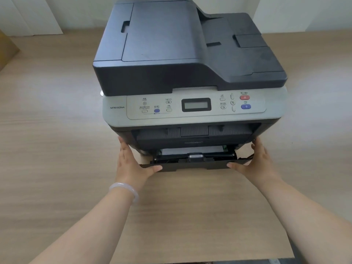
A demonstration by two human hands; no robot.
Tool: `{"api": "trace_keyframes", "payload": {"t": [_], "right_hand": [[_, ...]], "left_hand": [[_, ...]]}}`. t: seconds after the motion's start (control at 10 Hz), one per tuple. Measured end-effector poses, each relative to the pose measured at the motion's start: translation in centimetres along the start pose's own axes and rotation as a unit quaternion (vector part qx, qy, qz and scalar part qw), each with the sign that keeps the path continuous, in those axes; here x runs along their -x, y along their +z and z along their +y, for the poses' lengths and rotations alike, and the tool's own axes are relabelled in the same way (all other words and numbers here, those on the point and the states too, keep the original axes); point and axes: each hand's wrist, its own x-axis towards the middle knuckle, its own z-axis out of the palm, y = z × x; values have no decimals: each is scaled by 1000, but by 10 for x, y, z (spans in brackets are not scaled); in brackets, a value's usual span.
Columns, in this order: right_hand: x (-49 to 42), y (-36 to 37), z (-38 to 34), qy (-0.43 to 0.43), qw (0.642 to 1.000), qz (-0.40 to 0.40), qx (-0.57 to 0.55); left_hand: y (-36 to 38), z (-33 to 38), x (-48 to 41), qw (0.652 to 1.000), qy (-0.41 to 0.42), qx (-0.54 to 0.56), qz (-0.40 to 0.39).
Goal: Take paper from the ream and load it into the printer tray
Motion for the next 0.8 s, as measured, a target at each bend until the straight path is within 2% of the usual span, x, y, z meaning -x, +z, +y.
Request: {"api": "trace_keyframes", "payload": {"t": [0.2,0.3,0.6,0.7,0.8], "right_hand": [[-18,16,-2,10,994,80,-76],[-23,22,-9,43,987,105,-116],[-8,24,-27,51,977,101,-182],[13,23,-44,70,970,61,-226],[49,28,-60,72,980,-43,-180]], "left_hand": [[18,2,-10,990,-63,96,79],[26,8,-17,982,-90,126,109],[24,20,-8,982,-117,119,84],[16,31,5,977,-122,171,49],[10,49,38,976,-89,198,2]]}}
